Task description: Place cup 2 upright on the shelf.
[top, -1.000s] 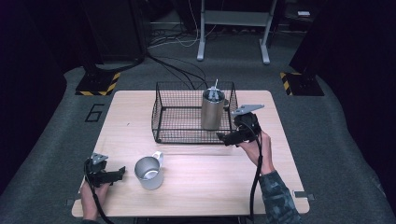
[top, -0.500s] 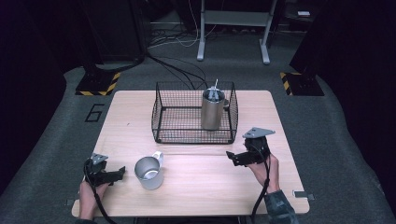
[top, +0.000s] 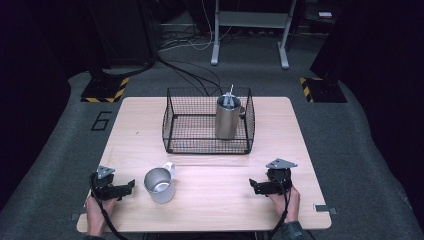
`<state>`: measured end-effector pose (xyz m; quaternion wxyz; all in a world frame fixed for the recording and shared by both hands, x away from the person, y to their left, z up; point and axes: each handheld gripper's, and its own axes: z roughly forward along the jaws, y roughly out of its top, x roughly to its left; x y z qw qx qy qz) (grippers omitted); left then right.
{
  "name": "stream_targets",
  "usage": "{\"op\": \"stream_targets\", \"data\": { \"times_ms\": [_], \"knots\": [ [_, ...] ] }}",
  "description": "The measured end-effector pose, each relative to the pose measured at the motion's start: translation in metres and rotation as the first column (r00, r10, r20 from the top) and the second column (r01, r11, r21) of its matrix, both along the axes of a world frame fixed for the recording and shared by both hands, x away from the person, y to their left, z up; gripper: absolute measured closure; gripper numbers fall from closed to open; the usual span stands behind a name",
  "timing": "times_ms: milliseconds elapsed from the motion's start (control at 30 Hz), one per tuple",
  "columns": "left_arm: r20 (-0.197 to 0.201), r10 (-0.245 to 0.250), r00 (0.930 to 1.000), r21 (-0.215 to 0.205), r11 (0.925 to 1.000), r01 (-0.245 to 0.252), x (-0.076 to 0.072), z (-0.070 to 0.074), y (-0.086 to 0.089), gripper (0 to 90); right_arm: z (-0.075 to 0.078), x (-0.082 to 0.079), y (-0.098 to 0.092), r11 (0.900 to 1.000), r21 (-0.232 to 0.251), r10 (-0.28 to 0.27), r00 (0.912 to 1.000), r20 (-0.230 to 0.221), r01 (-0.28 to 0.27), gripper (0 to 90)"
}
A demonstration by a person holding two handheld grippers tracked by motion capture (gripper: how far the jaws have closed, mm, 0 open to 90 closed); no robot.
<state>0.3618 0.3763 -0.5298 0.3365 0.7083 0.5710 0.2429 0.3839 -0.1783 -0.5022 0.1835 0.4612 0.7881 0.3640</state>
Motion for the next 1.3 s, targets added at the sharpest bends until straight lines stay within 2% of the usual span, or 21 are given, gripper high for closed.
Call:
{"op": "stream_targets", "data": {
  "times_ms": [100, 200, 300, 367, 400, 500, 733, 867, 1000, 1100, 1233, 1300],
  "knots": [
    [-0.008, -0.014, 0.9999, 0.002, 0.9999, 0.014, 0.000, 0.000, -0.002, 0.8, -0.010, 0.000, -0.002, 1.000, -0.008, -0.013, 0.9999, -0.010, 0.013, 0.0],
    [0.002, -0.021, 0.9998, -0.006, 0.9998, 0.021, -0.001, 0.001, -0.003, 1.0, -0.017, 0.000, -0.003, 0.999, -0.020, -0.025, 0.9997, -0.005, 0.025, 0.0],
    [0.008, -0.033, 0.9994, -0.026, 0.9991, 0.033, -0.003, 0.006, -0.004, 1.7, -0.023, -0.001, -0.004, 0.998, -0.050, -0.035, 0.9994, 0.002, 0.035, 0.0],
    [0.018, -0.042, 0.9990, -0.030, 0.9987, 0.042, -0.005, 0.011, -0.006, 1.7, -0.025, 0.000, -0.004, 0.997, -0.059, -0.040, 0.9992, -0.001, 0.040, 0.0],
    [0.032, -0.046, 0.9984, -0.026, 0.9986, 0.047, -0.006, 0.014, -0.006, 1.7, -0.025, 0.000, -0.005, 0.997, -0.073, -0.024, 0.9996, 0.010, 0.025, 0.0],
    [0.046, -0.057, 0.9973, -0.042, 0.9974, 0.059, -0.010, 0.024, -0.008, 1.6, -0.027, 0.002, -0.004, 0.997, -0.069, -0.032, 0.9995, -0.006, 0.032, 0.0],
    [0.083, -0.079, 0.9935, -0.057, 0.9949, 0.083, -0.018, 0.047, -0.010, 1.0, -0.028, 0.003, -0.004, 0.998, -0.064, -0.028, 0.9995, -0.010, 0.028, 0.0],
    [0.111, -0.098, 0.9890, -0.058, 0.9928, 0.105, -0.023, 0.063, -0.012, 0.9, -0.028, 0.004, -0.004, 0.997, -0.065, -0.034, 0.9994, -0.008, 0.034, 0.0],
    [0.142, -0.131, 0.9811, -0.050, 0.9889, 0.140, -0.030, 0.076, -0.019, 0.8, -0.028, 0.005, -0.004, 0.997, -0.066, -0.033, 0.9994, -0.009, 0.032, 0.0],
    [0.142, -0.162, 0.9765, -0.041, 0.9847, 0.169, -0.033, 0.084, -0.024, 0.5, -0.028, 0.005, -0.005, 0.998, -0.066, -0.020, 0.9998, -0.006, 0.020, 0.0],
    [0.164, -0.183, 0.9693, -0.041, 0.9805, 0.192, -0.036, 0.092, -0.032, 0.2, -0.028, 0.003, -0.007, 0.998, -0.061, -0.016, 0.9998, -0.013, 0.015, 0.0],
    [0.159, -0.208, 0.9650, -0.040, 0.9753, 0.217, -0.038, 0.097, -0.035, 0.0, -0.028, 0.003, -0.007, 0.998, -0.062, -0.020, 0.9998, -0.010, 0.019, 0.0]
  ]
}}
